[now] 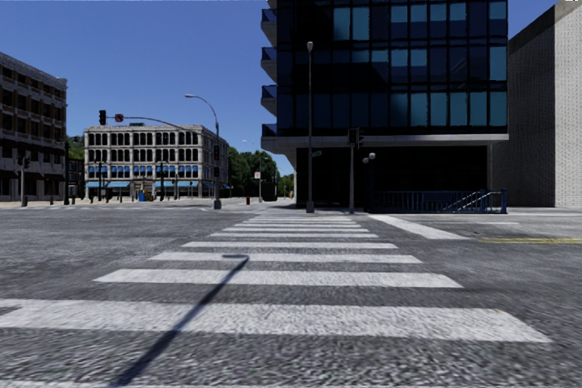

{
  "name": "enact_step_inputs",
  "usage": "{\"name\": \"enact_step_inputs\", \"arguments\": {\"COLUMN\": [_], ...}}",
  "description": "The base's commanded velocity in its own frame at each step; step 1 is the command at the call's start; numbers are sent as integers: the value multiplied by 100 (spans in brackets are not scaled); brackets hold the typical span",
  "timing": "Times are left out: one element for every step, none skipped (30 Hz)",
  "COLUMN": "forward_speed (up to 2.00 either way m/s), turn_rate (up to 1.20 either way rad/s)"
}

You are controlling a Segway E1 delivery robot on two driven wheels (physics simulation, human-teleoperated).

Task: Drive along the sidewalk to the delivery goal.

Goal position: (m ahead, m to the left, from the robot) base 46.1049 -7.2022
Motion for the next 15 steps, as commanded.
{"name": "enact_step_inputs", "arguments": {"forward_speed": [200,200,200,200,200,200,200,200,200,200,200,200,200,200,200], "turn_rate": [0,0,0,0,0,0,0,0,0,0,0,0,0,0,0]}}
